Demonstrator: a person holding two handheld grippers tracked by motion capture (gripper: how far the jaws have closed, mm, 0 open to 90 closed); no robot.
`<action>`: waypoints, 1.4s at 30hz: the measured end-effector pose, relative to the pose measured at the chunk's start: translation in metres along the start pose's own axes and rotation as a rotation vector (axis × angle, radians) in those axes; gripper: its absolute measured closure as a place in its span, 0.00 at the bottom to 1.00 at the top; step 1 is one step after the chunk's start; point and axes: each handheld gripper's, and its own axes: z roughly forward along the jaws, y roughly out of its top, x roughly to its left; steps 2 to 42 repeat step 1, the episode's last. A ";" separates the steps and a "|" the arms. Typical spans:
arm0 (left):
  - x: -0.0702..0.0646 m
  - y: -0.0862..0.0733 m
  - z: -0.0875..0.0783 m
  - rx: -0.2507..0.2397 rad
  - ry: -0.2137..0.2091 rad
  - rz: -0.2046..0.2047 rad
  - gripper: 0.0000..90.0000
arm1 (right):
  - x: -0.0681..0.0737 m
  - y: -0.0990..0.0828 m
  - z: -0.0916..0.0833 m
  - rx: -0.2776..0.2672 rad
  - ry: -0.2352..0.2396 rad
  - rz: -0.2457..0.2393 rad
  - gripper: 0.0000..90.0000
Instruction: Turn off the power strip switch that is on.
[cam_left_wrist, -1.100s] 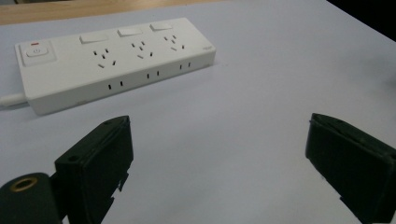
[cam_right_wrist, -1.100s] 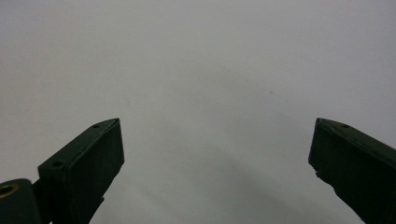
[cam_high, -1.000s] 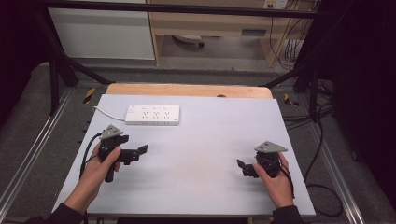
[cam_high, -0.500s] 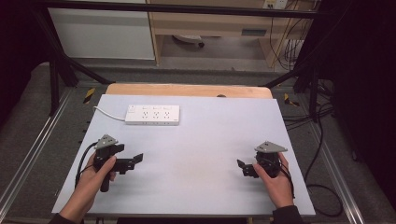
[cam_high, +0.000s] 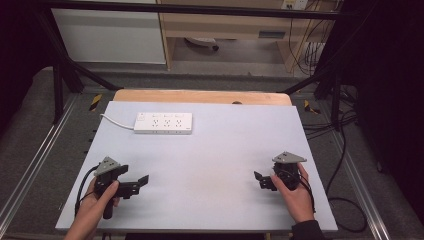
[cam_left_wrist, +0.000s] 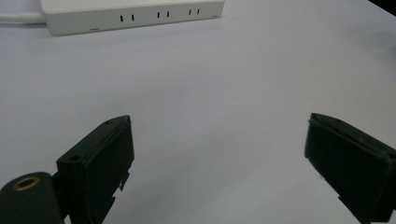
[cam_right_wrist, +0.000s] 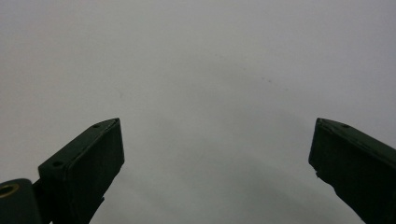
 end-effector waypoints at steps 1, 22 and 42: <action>0.000 -0.002 0.000 -0.001 0.003 -0.001 0.09 | -0.001 -0.001 0.001 0.010 -0.005 0.008 0.04; 0.000 -0.002 0.000 -0.001 0.003 -0.001 0.09 | -0.001 -0.001 0.001 0.010 -0.005 0.008 0.04; 0.000 -0.002 0.000 -0.001 0.003 -0.001 0.09 | -0.001 -0.001 0.001 0.010 -0.005 0.008 0.04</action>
